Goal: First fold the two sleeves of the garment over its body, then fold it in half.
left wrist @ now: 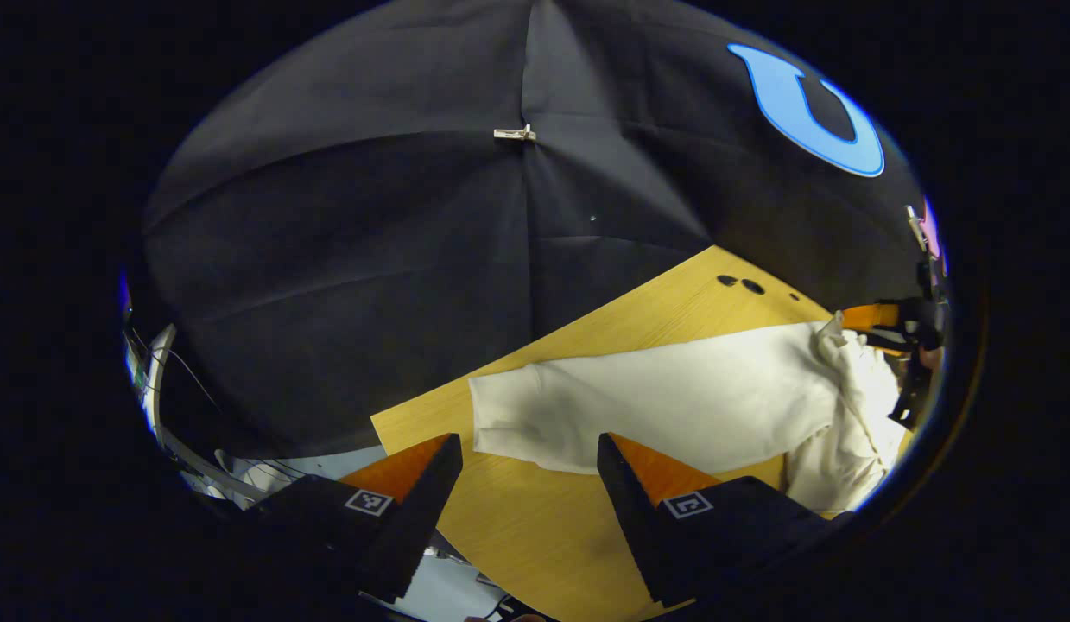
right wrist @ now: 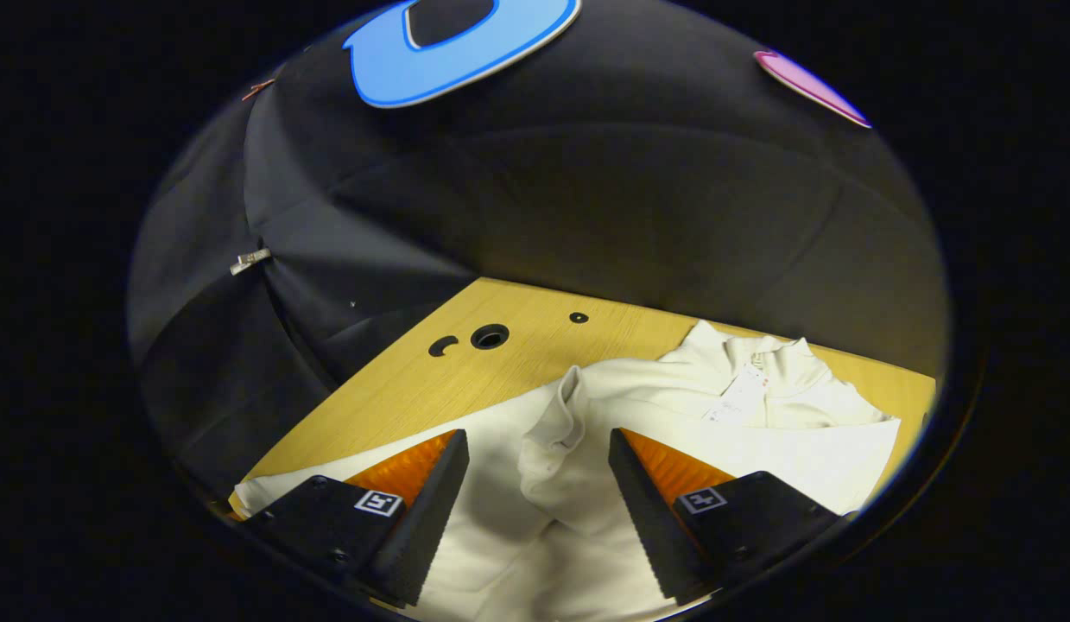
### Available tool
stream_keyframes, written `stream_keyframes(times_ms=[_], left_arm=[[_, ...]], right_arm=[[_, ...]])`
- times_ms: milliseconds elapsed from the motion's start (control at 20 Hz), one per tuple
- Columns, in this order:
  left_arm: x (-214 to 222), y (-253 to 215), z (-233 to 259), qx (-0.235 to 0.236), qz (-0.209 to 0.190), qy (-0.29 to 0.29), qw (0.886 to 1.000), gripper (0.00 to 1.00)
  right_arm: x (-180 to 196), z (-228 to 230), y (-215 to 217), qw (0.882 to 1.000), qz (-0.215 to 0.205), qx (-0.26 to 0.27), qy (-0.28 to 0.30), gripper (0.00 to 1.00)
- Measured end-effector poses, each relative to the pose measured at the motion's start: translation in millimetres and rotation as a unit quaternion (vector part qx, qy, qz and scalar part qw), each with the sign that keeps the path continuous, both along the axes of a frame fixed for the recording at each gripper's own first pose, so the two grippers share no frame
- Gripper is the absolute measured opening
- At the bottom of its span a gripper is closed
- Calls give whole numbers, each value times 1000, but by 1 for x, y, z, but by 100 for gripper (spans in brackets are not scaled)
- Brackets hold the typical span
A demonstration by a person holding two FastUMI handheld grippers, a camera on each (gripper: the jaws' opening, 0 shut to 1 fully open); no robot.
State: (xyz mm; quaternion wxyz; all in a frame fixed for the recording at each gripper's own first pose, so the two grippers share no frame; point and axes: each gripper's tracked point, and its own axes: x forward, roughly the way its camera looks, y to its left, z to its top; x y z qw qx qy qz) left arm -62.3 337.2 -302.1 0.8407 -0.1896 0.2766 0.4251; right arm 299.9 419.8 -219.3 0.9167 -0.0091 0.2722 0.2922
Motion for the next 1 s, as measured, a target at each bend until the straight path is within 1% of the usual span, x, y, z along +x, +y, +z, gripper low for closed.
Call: stream_keyframes(times_ms=[50, 150, 250, 300, 350, 450, 500, 550, 600, 650, 700, 900, 950, 1000], left_arm=[[4, 5, -6, 0, 3, 8, 1000, 97], [9, 11, -18, -2, 10, 20, 1000, 98], [19, 19, -27, -8, 14, 19, 1000, 98], [22, 22, -32, -11, 15, 22, 1000, 98], [25, 24, -36, -14, 15, 23, 1000, 98], [30, 25, -48, -29, 10, 27, 999, 98], [34, 27, -45, -20, 5, 17, 1000, 98], [38, 28, -48, -20, -4, 19, 1000, 100], [40, 30, -46, -11, -9, 14, 1000, 99], [42, 26, -45, -17, -14, 17, 1000, 93], [51, 27, -47, -13, -30, 16, 999, 92], [75, 15, -44, -2, -80, 30, 996, 40], [82, 13, -44, -5, -89, 32, 996, 30], [89, 11, -43, -6, -106, 44, 993, 27]], right_arm=[[3, 8, -20, 1000, -7, -7, -22, 96], [4, 18, -63, 998, -24, -31, -47, 98], [-3, 26, -100, 998, -41, -36, -38, 98], [-4, 30, -120, 997, -55, -37, -36, 92], [-4, 35, -138, 996, -72, -36, -37, 99], [-6, 47, -176, 993, -108, -28, -40, 99], [-10, 52, -191, 991, -124, -19, -37, 99], [-14, 55, -204, 990, -140, -12, -33, 99], [-19, 58, -219, 988, -155, -5, -28, 99], [-26, 60, -232, 986, -168, 1, -24, 99], [-32, 60, -245, 984, -179, 3, -20, 99], [-66, 53, -300, 976, -217, -5, -1, 99], [-74, 51, -315, 974, -227, -8, 6, 99], [-80, 50, -328, 971, -237, -10, 11, 99]])
